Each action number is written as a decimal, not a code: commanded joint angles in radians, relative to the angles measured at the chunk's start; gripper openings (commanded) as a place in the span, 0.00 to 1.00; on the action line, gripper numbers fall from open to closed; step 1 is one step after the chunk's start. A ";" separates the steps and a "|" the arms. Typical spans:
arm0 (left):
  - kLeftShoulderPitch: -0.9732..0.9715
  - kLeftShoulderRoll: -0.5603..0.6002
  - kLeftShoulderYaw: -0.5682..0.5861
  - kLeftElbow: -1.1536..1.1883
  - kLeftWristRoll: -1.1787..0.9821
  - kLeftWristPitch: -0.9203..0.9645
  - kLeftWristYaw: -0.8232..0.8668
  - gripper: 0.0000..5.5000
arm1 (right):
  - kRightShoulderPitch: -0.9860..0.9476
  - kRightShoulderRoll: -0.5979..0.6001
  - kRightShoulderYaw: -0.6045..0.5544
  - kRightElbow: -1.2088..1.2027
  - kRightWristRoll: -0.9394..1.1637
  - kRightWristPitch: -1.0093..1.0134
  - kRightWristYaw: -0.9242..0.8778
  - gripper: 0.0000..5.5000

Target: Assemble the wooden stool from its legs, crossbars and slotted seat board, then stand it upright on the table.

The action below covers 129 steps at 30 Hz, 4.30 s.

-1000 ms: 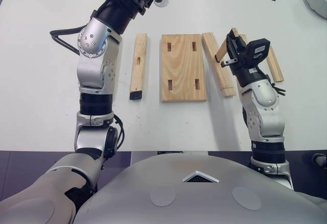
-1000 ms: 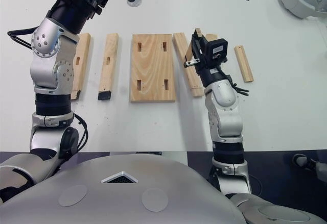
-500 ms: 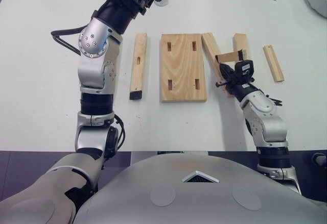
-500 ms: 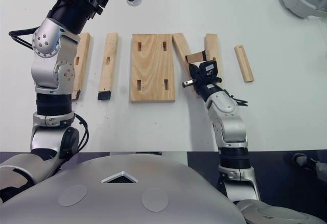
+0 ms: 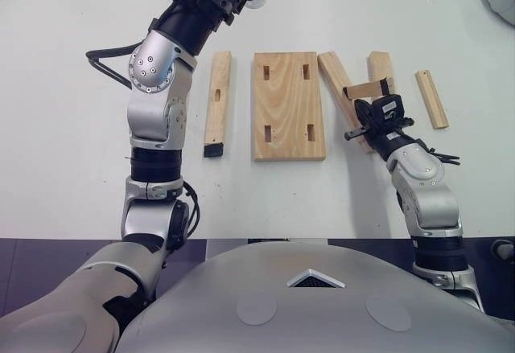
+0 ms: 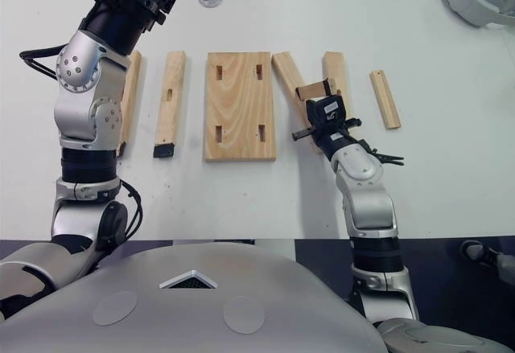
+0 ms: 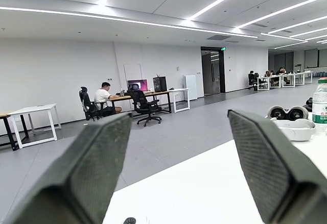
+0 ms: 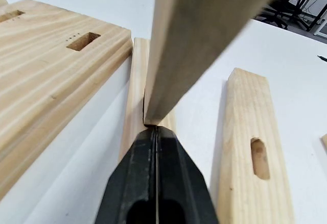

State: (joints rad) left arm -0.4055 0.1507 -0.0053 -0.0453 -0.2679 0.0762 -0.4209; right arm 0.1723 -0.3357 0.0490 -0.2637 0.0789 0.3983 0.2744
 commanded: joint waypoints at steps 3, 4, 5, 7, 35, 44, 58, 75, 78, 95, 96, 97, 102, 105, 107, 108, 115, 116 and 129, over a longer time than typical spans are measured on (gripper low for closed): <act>0.017 -0.006 -0.004 -0.021 0.009 -0.005 0.015 0.62 | 0.002 -0.005 -0.032 -0.041 0.015 0.014 0.015 0.21; 0.018 -0.007 -0.004 -0.022 0.009 -0.004 0.015 0.62 | 0.003 -0.006 -0.034 -0.044 0.017 0.012 0.018 0.25; 0.018 -0.007 -0.003 -0.022 0.009 -0.004 0.014 0.62 | 0.004 -0.007 -0.035 -0.047 0.018 0.009 0.020 0.29; 0.018 -0.006 -0.003 -0.022 0.009 -0.003 0.013 0.62 | 0.000 -0.005 -0.039 -0.058 0.016 0.001 0.023 0.35; 0.012 0.003 -0.002 -0.015 0.011 0.000 0.004 0.62 | 0.115 0.025 -0.154 -0.188 0.107 -0.197 0.064 0.41; 0.015 0.002 -0.003 -0.018 0.012 0.000 0.004 0.62 | 0.091 0.026 -0.172 -0.208 0.145 -0.184 0.072 0.08; 0.034 -0.011 -0.013 -0.032 0.018 0.001 0.023 0.62 | -0.221 -0.300 -0.267 -0.242 0.429 0.584 0.163 0.08; 0.054 -0.014 -0.026 -0.043 0.022 0.004 0.048 0.62 | -0.294 -0.361 -0.165 -0.153 0.425 0.699 0.188 0.08; 0.051 -0.015 -0.028 -0.038 0.023 0.001 0.050 0.62 | -0.328 -0.373 -0.165 -0.134 0.424 0.696 0.195 0.08; 0.074 -0.018 -0.034 -0.055 0.028 -0.005 0.074 0.62 | -0.524 -0.532 -0.017 0.045 0.410 0.710 0.403 0.08; 0.076 -0.018 -0.035 -0.056 0.028 -0.005 0.075 0.62 | -0.533 -0.534 -0.011 0.049 0.409 0.708 0.410 0.08; 0.077 -0.019 -0.036 -0.058 0.028 -0.004 0.076 0.62 | -0.539 -0.536 -0.008 0.051 0.405 0.703 0.411 0.08; 0.082 -0.019 -0.038 -0.060 0.028 -0.003 0.078 0.62 | -0.555 -0.535 -0.016 0.035 0.368 0.654 0.392 0.29; 0.080 -0.019 -0.040 -0.058 0.027 -0.002 0.077 0.62 | -0.546 -0.530 -0.026 0.003 0.354 0.626 0.379 0.40; 0.076 -0.018 -0.041 -0.054 0.025 -0.002 0.074 0.62 | -0.519 -0.522 -0.047 -0.020 0.348 0.614 0.369 0.47; 0.075 -0.017 -0.042 -0.054 0.024 -0.001 0.072 0.62 | -0.502 -0.512 -0.068 -0.032 0.348 0.606 0.358 0.51; 0.077 -0.017 -0.048 -0.056 0.022 0.003 0.070 0.62 | -0.380 -0.370 -0.355 -0.028 0.403 0.304 0.324 0.57; 0.077 -0.018 -0.049 -0.055 0.022 0.003 0.069 0.62 | -0.393 -0.351 -0.390 -0.009 0.421 0.268 0.328 0.57; 0.023 -0.019 -0.052 -0.004 0.016 -0.005 0.035 0.62 | -0.619 -0.076 -0.423 0.294 0.487 -0.036 0.238 0.57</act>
State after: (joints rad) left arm -0.3635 0.1240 -0.0586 -0.0568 -0.2612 0.0751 -0.3782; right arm -0.4631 -0.4295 -0.4004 0.0895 0.5745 0.3677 0.5252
